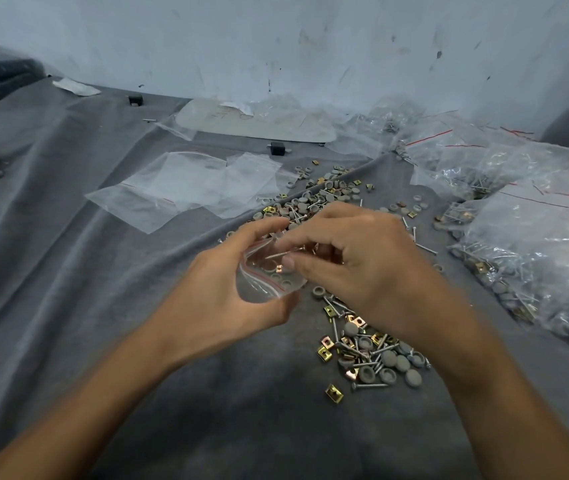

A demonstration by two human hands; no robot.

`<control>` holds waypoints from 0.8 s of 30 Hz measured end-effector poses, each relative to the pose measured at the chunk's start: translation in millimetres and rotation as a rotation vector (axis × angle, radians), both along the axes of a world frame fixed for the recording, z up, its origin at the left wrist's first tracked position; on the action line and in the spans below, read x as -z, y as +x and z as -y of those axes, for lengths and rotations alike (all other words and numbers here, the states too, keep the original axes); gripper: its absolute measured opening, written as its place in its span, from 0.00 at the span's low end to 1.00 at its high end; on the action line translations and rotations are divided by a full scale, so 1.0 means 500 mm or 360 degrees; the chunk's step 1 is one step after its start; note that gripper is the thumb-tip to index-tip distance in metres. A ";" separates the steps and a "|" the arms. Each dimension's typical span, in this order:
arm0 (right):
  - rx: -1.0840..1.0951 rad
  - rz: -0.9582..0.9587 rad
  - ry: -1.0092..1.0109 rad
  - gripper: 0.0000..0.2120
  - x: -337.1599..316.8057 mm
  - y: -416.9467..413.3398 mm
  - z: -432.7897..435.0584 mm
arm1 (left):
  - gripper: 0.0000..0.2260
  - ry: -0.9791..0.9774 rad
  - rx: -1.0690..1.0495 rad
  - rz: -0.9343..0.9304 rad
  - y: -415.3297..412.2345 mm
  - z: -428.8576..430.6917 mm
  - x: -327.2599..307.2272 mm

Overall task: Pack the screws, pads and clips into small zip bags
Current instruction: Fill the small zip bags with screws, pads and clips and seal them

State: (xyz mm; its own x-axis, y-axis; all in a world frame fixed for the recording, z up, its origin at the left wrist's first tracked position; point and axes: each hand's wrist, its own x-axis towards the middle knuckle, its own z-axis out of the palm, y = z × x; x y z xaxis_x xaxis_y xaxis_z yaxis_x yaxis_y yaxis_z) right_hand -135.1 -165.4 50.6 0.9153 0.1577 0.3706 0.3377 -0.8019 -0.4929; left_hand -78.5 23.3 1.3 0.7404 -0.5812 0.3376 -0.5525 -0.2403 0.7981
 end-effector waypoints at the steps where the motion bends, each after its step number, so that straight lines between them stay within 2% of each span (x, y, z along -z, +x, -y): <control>1: -0.0034 0.0001 0.0037 0.09 -0.001 0.001 0.001 | 0.32 0.0000 0.0001 0.0009 0.001 -0.001 0.000; 4: -0.0100 0.0024 0.0462 0.10 -0.010 0.004 0.018 | 0.33 0.0018 -0.0017 0.0006 0.003 -0.005 0.002; 6: -0.0003 0.0116 0.0534 0.05 -0.009 0.010 0.047 | 0.34 0.0038 -0.0024 0.0005 0.004 -0.007 0.003; 8: 0.0146 0.0028 0.0360 0.01 0.003 0.018 0.079 | 0.34 0.0036 -0.0022 0.0000 0.004 -0.008 0.003; 12: 0.0321 -0.0642 -0.0304 0.06 0.053 0.029 0.107 | 0.34 0.0027 -0.0009 -0.0003 0.005 -0.008 0.004; 14: 0.0309 -0.0806 -0.0488 0.07 0.076 0.028 0.106 | 0.34 0.0025 -0.0003 0.0002 0.006 -0.009 0.004; 16: 0.0285 -0.0853 -0.0480 0.05 0.089 0.024 0.102 | 0.34 0.0028 -0.0003 0.0007 0.006 -0.008 0.005; 24: 0.0372 -0.0987 -0.0398 0.11 0.090 0.020 0.104 | 0.34 0.0040 -0.0006 0.0022 0.008 -0.009 0.006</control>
State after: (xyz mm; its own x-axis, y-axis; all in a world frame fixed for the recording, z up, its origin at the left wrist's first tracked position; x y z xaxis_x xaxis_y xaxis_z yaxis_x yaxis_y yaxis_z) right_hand -124.8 -217.5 5.4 0.9662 -0.0561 -0.2517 -0.1402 -0.9334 -0.3304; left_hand -74.5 27.9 -1.9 0.7380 -0.5868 0.3331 -0.5624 -0.2620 0.7843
